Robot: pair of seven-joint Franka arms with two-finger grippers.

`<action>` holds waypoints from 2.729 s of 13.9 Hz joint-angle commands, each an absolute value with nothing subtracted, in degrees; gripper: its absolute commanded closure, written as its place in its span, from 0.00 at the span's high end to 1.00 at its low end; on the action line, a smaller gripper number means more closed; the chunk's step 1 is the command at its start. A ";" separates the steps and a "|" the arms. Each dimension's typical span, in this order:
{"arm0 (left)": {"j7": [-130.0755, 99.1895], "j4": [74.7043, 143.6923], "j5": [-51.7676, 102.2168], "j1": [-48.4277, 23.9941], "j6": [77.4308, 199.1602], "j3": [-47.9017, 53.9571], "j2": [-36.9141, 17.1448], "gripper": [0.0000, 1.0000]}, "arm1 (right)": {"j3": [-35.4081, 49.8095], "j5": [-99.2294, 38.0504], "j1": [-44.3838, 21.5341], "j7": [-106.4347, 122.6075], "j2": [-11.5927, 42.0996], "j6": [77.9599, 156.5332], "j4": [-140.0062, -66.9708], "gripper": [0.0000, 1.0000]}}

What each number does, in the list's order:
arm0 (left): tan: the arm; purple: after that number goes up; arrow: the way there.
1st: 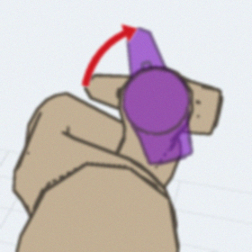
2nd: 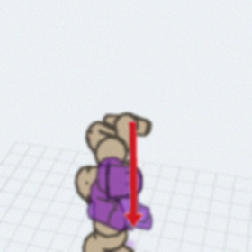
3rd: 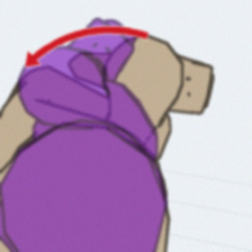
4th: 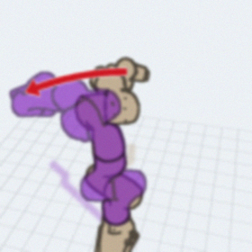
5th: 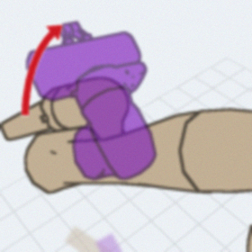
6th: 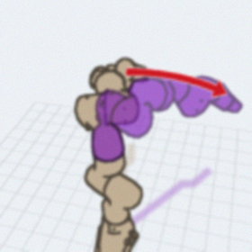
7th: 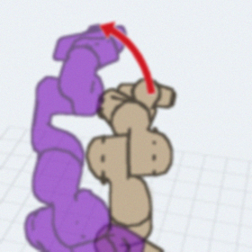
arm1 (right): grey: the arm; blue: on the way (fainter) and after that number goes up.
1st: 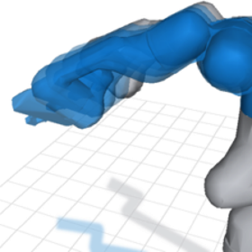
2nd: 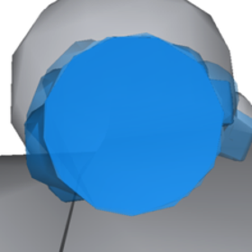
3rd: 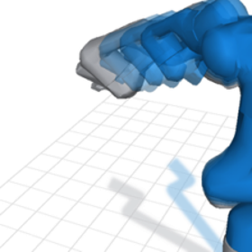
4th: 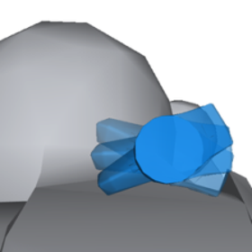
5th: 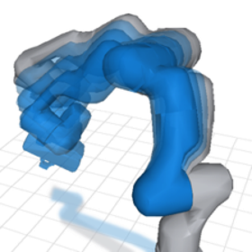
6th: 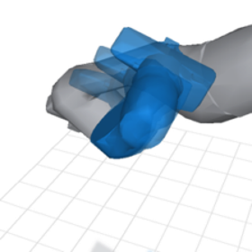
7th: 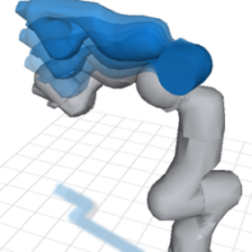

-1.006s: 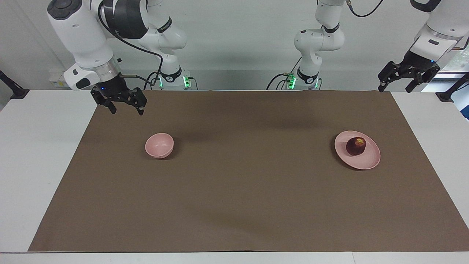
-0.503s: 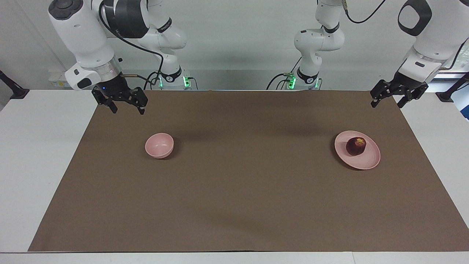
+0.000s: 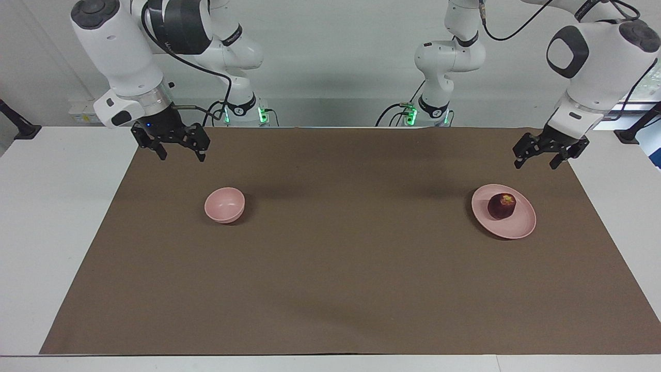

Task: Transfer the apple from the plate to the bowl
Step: 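Reach the left gripper down to the apple on the pink plate, then lift the apple with the left gripper while the right gripper approaches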

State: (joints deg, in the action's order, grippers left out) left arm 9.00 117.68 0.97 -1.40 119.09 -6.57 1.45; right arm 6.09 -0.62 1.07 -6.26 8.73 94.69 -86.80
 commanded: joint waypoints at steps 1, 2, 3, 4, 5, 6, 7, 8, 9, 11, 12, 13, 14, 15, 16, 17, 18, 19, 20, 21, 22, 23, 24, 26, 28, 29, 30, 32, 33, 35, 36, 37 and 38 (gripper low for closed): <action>9.76 122.16 0.26 -0.53 127.06 -6.33 -0.17 1.00 | 6.68 0.53 -0.35 -9.04 12.30 95.88 -83.49 1.00; 9.76 123.12 0.26 -0.27 129.00 -6.33 -1.05 1.00 | 6.68 0.61 -0.70 -9.84 12.65 96.06 -83.58 1.00; 9.76 123.83 0.26 -0.26 130.68 -6.42 -1.75 1.00 | 6.68 0.79 -1.57 -9.93 13.18 96.33 -83.58 1.00; 9.84 124.71 0.18 -0.26 132.43 -6.42 -2.37 1.00 | 6.68 0.70 -2.10 -10.02 13.71 96.42 -83.58 1.00; 9.84 125.50 0.26 -0.18 134.19 -6.42 -2.81 1.00 | 6.68 0.62 -2.28 -10.19 13.97 97.55 -83.67 1.00; 10.02 125.94 0.26 -0.18 135.34 -6.42 -3.42 1.00 | 6.68 0.27 -2.46 -11.33 14.15 98.95 -83.85 1.00; 10.02 126.47 0.18 -0.18 136.05 -6.50 -3.86 1.00 | 6.77 0.00 -2.81 -12.21 14.24 99.92 -84.02 1.00; 10.02 127.17 0.18 0.00 136.92 -6.50 -3.95 1.00 | 6.77 0.44 -3.77 -12.39 14.33 100.19 -84.11 1.00; 10.02 128.31 0.18 0.44 137.72 -6.42 -3.78 1.00 | 6.77 0.61 -5.08 -13.00 14.41 100.89 -84.55 1.00; 10.02 129.28 0.18 0.44 137.72 -6.42 -3.25 1.00 | 6.77 0.79 -6.32 -15.72 14.59 101.95 -85.69 1.00; 10.02 129.29 0.18 0.44 137.72 -6.42 -3.34 0.99 | 6.77 0.70 -7.20 -16.86 15.20 102.04 -85.78 1.00; 10.02 129.11 0.18 0.44 137.64 -6.42 -3.34 0.76 | 6.77 0.79 -7.90 -18.09 15.73 102.13 -85.78 1.00; 9.76 128.59 0.26 0.44 137.20 -6.33 -3.60 0.48 | 6.77 0.62 -8.78 -19.24 16.08 102.48 -85.78 1.00; 9.84 127.54 0.18 0.18 137.37 -6.24 -4.04 0.06 | 6.77 0.53 -9.40 -20.90 16.00 103.26 -86.91 1.00; 9.84 126.40 0.18 -0.35 136.94 -6.24 -4.22 0.00 | 6.77 0.35 -10.01 -22.05 15.74 104.23 -87.79 1.00; 9.76 126.21 0.18 -0.44 136.93 -6.24 -3.96 0.00 | 6.77 -0.17 -10.63 -23.02 15.82 104.41 -88.32 1.00; 9.41 125.95 0.18 -0.53 136.85 -6.15 -3.26 0.00 | 6.77 -0.35 -10.90 -23.98 15.82 104.59 -88.94 1.00; 8.97 125.86 0.18 -0.53 136.67 -6.07 -2.56 0.00 | 6.85 -0.53 -11.42 -25.39 15.82 104.76 -89.38 1.00; 9.05 125.77 0.52 -0.88 136.50 -5.89 -1.16 0.00 | 6.94 -1.48 -12.12 -27.14 15.99 105.11 -89.65 1.00; 8.97 125.77 0.70 -1.66 135.28 -5.80 -0.19 0.00 | 6.94 -2.97 -12.30 -28.38 15.91 105.47 -90.43 1.00; 8.88 125.68 0.96 -3.06 133.26 -5.71 1.48 0.00 | 6.94 -5.25 -12.39 -29.43 15.91 105.90 -90.96 1.00; 8.53 125.68 1.92 -4.38 131.24 -5.71 2.54 0.00 | 6.94 -8.58 -12.31 -30.84 15.91 106.52 -91.75 1.00; 7.48 125.68 4.46 -5.87 129.74 -5.71 3.42 0.00 | 6.94 -12.01 -12.30 -32.42 15.82 107.13 -92.54 1.00; 3.01 125.95 8.69 -10.26 127.54 -5.80 4.21 0.00 | 6.94 -16.51 -12.39 -36.01 15.91 107.93 -93.16 1.00; 1.33 126.04 10.19 -13.17 127.53 -5.71 4.31 0.00 | 6.94 -21.59 -12.65 -40.32 16.17 109.41 -93.87 1.00; 0.10 126.30 12.89 -15.27 127.70 -5.71 4.57 0.00 | 6.94 -24.14 -13.44 -41.99 16.35 109.77 -93.95 1.00; -0.09 126.30 16.14 -16.34 127.97 -5.71 4.57 0.00 | 6.94 -25.39 -13.53 -44.01 16.70 110.12 -93.96 1.00; -0.96 126.56 22.73 -19.85 129.10 -5.80 4.57 0.00 | 6.94 -29.42 -14.32 -49.46 17.58 112.57 -93.87 1.00; -2.27 126.65 24.59 -20.91 130.24 -5.71 4.57 0.00 | 6.94 -31.01 -14.76 -51.31 17.93 113.63 -93.87 1.00; -5.69 127.09 27.93 -24.77 135.58 -5.71 4.57 0.00 | 6.94 -34.08 -15.38 -55.35 18.63 116.00 -93.95 1.00; -8.76 127.09 29.78 -26.53 138.31 -5.80 4.40 0.00 | 6.94 -35.93 -15.55 -56.07 18.98 116.97 -93.96 1.00; -12.36 127.26 30.06 -28.54 140.43 -5.80 4.31 0.00 | 6.94 -37.43 -15.64 -56.77 19.33 118.03 -94.22 1.00; -14.92 127.79 30.06 -30.39 143.06 -5.80 4.48 0.00 | 6.94 -38.75 -16.17 -57.13 19.94 118.91 -94.22 1.00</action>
State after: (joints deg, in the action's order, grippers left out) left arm -10.28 125.85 28.63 -26.52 138.22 -4.79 3.21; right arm 6.53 -35.66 -15.98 -55.51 19.18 116.56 -93.63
